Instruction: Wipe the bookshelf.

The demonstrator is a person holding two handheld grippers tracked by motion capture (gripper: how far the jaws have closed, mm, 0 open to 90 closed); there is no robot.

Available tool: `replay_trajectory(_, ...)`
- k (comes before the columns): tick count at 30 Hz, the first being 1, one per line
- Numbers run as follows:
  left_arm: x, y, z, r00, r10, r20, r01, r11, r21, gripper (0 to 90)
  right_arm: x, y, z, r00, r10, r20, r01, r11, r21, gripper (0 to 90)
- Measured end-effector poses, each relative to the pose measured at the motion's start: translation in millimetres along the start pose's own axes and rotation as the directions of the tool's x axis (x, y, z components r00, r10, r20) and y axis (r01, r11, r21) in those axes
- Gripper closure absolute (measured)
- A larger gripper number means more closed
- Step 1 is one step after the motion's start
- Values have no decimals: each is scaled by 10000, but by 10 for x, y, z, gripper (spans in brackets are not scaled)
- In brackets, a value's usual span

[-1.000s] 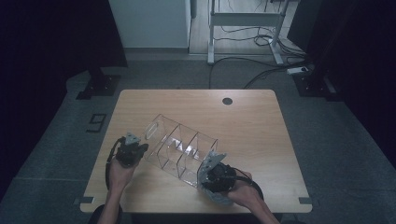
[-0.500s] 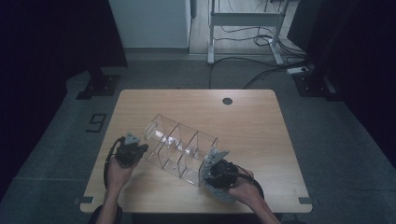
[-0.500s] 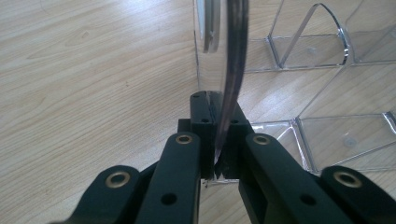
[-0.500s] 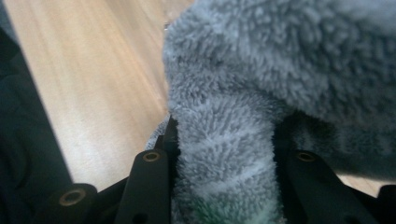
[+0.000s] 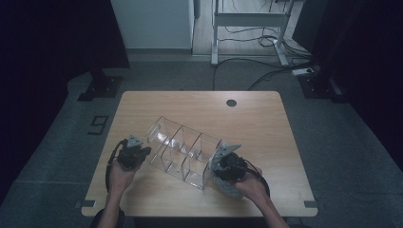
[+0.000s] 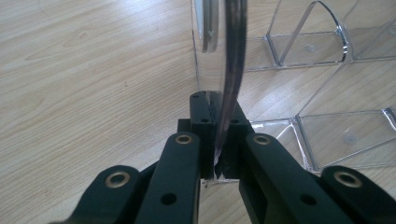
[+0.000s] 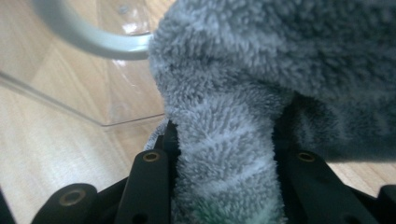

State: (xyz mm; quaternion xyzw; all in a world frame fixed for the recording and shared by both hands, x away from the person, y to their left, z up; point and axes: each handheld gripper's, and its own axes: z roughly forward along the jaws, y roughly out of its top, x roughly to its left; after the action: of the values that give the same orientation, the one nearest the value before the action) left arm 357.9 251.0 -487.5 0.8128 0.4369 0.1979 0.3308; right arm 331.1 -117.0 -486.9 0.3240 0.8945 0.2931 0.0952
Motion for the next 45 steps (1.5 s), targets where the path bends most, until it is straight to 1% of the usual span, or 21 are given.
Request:
replay_trajectory(4, -2, 0, 0, 10000, 28, 9, -28, 10000, 6, 872, -85, 5, 14, 9996, 246, 158, -245, 9997, -48, 637)
replay_trajectory(12, -5, 1, 3, 10000, 49, 23, -49, 10000, 3, 871, -248, 12, 48, 9955, 848, 425, -840, 9963, -205, 637)
replay_trajectory(16, -5, 1, 5, 10000, 39, 54, -39, 10000, -16, 871, -336, 12, 58, 9903, 1235, 632, -1215, 9920, -347, 636)
replay_trajectory(20, -7, 0, 7, 10000, 42, 42, -42, 10000, -33, 871, -431, 14, 72, 9850, 1595, 650, -1564, 9864, -503, 635)
replay_trajectory(24, -7, -2, 9, 10000, 16, 52, -15, 10000, -64, 870, -456, 13, 77, 9844, 1639, 634, -1607, 9856, -532, 635)
replay_trajectory(31, -8, -6, 15, 10000, -48, 61, 49, 9999, -118, 866, -446, 10, 99, 9875, 1449, 623, -1424, 9889, -420, 633)
replay_trajectory(36, -10, -7, 18, 10000, -71, 48, 72, 9999, -130, 866, -436, -8, 191, 9884, 1328, 739, -1322, 9911, -127, 634)
replay_trajectory(39, -10, -7, 18, 10000, -76, 47, 77, 9999, -129, 865, -445, -31, 252, 9882, 1343, 735, -1349, 9909, 29, 635)
replay_trajectory(42, -10, -7, 19, 10000, -77, 46, 78, 9999, -137, 864, -451, -56, 326, 9892, 1255, 753, -1275, 9916, 229, 634)
replay_trajectory(45, -11, -9, 20, 9999, -105, 47, 106, 9998, -150, 864, -448, -66, 360, 9891, 1254, 771, -1277, 9915, 258, 634)
